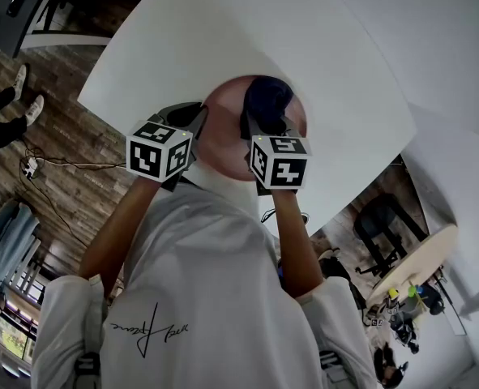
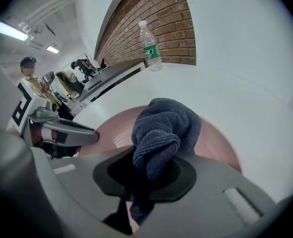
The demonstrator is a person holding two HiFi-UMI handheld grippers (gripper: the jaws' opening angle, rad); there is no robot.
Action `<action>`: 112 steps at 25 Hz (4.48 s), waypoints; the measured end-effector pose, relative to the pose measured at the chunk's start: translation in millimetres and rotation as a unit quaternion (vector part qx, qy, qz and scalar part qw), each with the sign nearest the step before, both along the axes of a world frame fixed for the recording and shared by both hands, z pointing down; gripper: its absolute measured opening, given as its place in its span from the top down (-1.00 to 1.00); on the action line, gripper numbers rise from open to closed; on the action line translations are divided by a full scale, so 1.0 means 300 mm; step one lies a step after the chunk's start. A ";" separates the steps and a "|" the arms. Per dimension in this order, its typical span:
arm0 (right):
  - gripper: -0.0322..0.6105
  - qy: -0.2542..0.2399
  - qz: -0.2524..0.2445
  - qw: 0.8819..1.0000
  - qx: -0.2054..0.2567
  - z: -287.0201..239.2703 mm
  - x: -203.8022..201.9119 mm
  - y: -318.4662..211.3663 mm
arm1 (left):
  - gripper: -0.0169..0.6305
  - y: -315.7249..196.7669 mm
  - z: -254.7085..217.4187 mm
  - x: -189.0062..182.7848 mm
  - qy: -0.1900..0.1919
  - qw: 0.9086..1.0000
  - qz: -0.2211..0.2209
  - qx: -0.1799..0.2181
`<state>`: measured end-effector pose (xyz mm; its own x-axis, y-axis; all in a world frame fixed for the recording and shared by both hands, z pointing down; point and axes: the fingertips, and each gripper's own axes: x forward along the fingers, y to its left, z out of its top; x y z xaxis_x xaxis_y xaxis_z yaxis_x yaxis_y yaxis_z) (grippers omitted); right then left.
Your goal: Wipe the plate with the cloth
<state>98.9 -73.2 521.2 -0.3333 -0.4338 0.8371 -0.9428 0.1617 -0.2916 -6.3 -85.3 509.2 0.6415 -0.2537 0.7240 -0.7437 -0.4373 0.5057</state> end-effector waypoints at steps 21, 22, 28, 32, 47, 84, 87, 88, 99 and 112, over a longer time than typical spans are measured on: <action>0.64 -0.016 -0.037 0.999 0.003 -0.003 -0.106 -0.013 | 0.83 -0.005 -0.002 0.005 0.006 1.000 -0.010 -0.003; 0.64 -0.016 -0.039 0.999 0.004 -0.003 -0.109 -0.013 | 0.83 -0.005 -0.002 0.006 0.006 1.000 -0.010 -0.003; 0.64 -0.018 -0.042 0.999 0.003 -0.003 -0.113 -0.012 | 0.83 -0.005 -0.002 0.008 0.008 1.000 -0.014 -0.004; 0.64 -0.020 -0.044 0.999 0.003 -0.003 -0.120 -0.013 | 0.83 -0.007 -0.001 0.008 0.008 1.000 -0.013 -0.004; 0.64 -0.033 -0.063 0.997 0.004 -0.002 -0.162 -0.010 | 0.83 -0.012 0.000 0.012 0.009 1.000 -0.016 -0.004; 0.63 -0.058 -0.122 0.991 -0.025 -0.002 -0.254 0.068 | 0.84 -0.021 0.000 0.012 0.014 1.000 -0.016 -0.001; 0.63 -0.061 -0.129 0.989 -0.031 -0.002 -0.261 0.077 | 0.84 -0.026 -0.001 0.013 0.013 1.000 -0.016 -0.001; 0.63 -0.063 -0.131 0.989 -0.033 -0.002 -0.264 0.080 | 0.84 -0.027 -0.001 0.012 0.013 1.000 -0.016 0.000; 0.63 -0.083 -0.160 0.982 -0.061 0.000 -0.293 0.129 | 0.84 -0.030 0.001 0.011 0.016 1.000 -0.019 -0.002; 0.63 -0.095 -0.186 0.974 -0.084 0.000 -0.315 0.181 | 0.84 -0.026 0.000 0.007 0.023 0.999 -0.025 -0.003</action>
